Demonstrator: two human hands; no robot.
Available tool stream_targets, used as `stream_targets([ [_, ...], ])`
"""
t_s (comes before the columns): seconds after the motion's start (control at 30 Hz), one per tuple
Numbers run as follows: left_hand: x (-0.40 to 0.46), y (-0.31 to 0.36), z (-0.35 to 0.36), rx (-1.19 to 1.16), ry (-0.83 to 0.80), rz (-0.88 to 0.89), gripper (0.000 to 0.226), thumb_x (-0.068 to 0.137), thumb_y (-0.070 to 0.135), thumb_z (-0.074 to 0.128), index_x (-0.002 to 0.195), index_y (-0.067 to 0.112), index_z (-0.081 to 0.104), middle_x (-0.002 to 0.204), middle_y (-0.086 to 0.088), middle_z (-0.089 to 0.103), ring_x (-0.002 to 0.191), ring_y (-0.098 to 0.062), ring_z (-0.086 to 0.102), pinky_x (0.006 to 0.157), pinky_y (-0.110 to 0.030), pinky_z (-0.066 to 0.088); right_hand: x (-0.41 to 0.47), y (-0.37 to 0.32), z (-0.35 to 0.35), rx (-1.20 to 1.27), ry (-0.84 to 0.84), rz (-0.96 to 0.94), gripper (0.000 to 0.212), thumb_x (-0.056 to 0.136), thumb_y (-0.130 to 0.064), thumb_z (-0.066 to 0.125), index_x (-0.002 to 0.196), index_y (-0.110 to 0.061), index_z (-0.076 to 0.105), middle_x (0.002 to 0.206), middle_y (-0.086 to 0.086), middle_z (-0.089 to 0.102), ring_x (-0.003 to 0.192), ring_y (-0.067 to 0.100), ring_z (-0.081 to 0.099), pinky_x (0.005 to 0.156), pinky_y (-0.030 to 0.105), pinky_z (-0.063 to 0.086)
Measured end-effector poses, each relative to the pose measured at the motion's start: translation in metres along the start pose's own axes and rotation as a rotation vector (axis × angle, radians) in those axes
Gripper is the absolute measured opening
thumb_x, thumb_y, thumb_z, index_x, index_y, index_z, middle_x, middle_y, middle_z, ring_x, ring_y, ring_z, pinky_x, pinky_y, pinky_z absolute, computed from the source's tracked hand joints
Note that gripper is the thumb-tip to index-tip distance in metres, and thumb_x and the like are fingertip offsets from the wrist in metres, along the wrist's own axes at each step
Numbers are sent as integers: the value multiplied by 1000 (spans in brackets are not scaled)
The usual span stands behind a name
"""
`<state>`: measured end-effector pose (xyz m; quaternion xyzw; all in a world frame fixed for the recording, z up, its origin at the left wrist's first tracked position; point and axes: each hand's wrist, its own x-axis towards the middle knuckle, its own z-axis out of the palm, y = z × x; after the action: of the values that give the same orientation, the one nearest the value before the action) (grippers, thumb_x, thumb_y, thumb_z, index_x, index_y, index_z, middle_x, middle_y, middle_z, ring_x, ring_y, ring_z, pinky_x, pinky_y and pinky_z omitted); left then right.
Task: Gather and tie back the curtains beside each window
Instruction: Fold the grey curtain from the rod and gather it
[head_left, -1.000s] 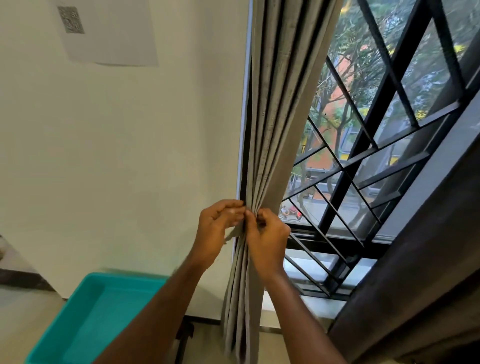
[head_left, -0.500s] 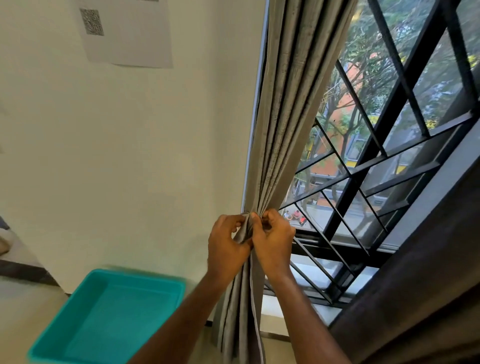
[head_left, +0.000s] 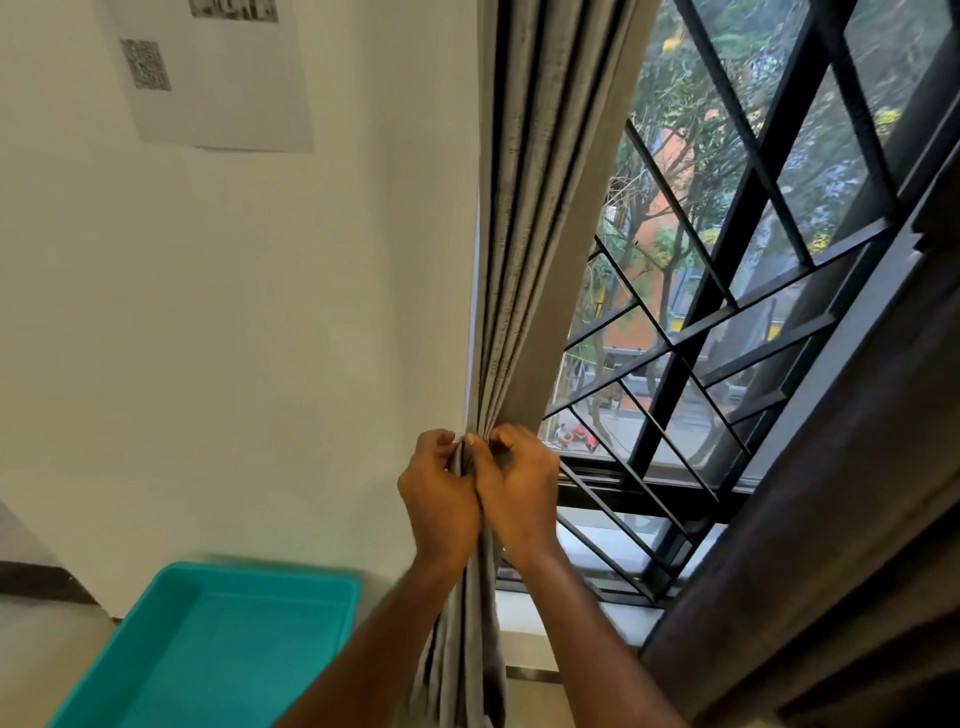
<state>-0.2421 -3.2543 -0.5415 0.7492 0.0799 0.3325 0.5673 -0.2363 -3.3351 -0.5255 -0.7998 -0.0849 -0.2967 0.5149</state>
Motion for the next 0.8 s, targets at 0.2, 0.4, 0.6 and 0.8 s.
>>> stream_targets([
  [0.2,13,-14,-14,9,-305,36,14,84,35,74,84,28,62,74,10,64,71,-11,60,64,-27,50,0,-2,-5,40,-6,92,26,93,-24,73,71,-16,64,63,-3,62,59,11,61,56,26,50],
  [0.4,24,-14,-21,-25,-294,83,24,82,12,78,69,13,58,69,-1,59,65,-12,54,60,-20,47,3,-3,-5,50,-12,105,22,92,-23,74,72,-17,67,63,-8,63,61,9,62,61,28,53],
  [0.6,11,-5,-9,64,-122,128,18,94,8,68,85,23,71,76,12,66,71,-2,64,68,-9,50,4,-3,8,-3,-62,89,32,87,-54,62,75,-25,68,68,-14,64,71,10,64,79,52,55],
  [0.8,32,-16,-14,55,-242,-17,36,85,-1,73,56,2,51,50,3,44,50,-9,36,50,-28,36,1,0,-14,86,59,45,11,95,-24,71,88,-32,75,82,-19,68,85,3,64,77,29,51],
])
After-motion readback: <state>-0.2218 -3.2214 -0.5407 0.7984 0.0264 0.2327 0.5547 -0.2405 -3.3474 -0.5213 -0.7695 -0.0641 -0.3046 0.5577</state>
